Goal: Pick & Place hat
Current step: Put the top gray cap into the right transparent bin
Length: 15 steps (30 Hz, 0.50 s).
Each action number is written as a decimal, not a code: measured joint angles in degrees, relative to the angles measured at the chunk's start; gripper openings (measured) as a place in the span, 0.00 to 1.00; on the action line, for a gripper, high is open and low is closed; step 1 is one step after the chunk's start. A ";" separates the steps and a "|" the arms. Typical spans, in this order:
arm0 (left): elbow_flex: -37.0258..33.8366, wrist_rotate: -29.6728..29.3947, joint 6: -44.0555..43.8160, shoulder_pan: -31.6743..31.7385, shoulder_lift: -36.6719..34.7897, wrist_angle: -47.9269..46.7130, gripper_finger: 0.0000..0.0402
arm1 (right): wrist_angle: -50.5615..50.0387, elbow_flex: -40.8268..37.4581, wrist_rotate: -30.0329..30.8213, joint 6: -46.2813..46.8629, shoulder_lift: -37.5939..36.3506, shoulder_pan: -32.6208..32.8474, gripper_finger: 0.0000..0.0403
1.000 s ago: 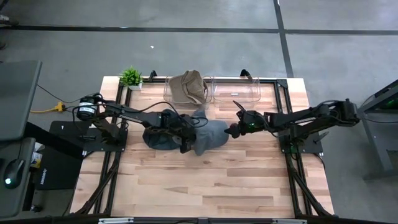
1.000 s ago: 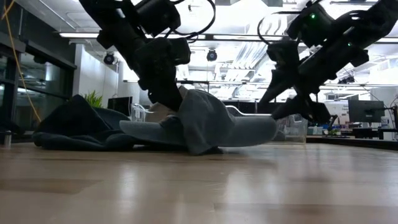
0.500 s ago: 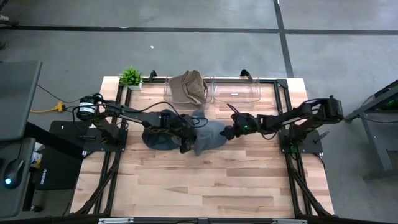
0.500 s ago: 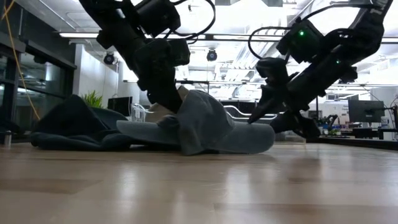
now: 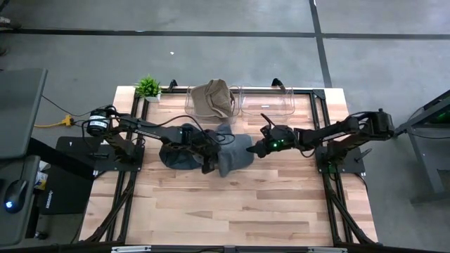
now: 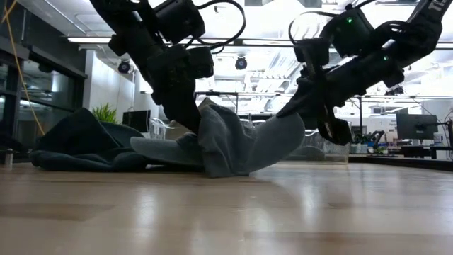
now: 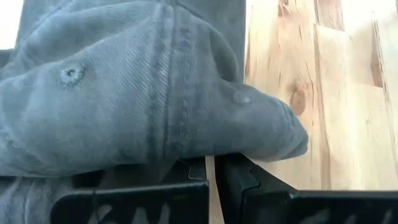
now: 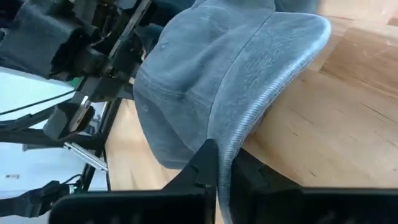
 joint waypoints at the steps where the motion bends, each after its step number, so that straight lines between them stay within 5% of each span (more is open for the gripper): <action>1: 0.00 0.20 0.00 -0.02 0.00 -0.13 0.00 | -0.12 -0.02 -0.21 0.36 -0.08 -0.03 0.03; 7: 0.00 2.99 0.00 0.00 0.00 -0.20 0.06 | -0.45 -0.04 -0.66 0.49 -0.71 -0.03 0.01; 15: 0.27 7.08 -0.20 0.00 -5.03 -4.26 0.40 | -0.47 -0.04 -0.67 0.34 -0.81 -0.01 0.01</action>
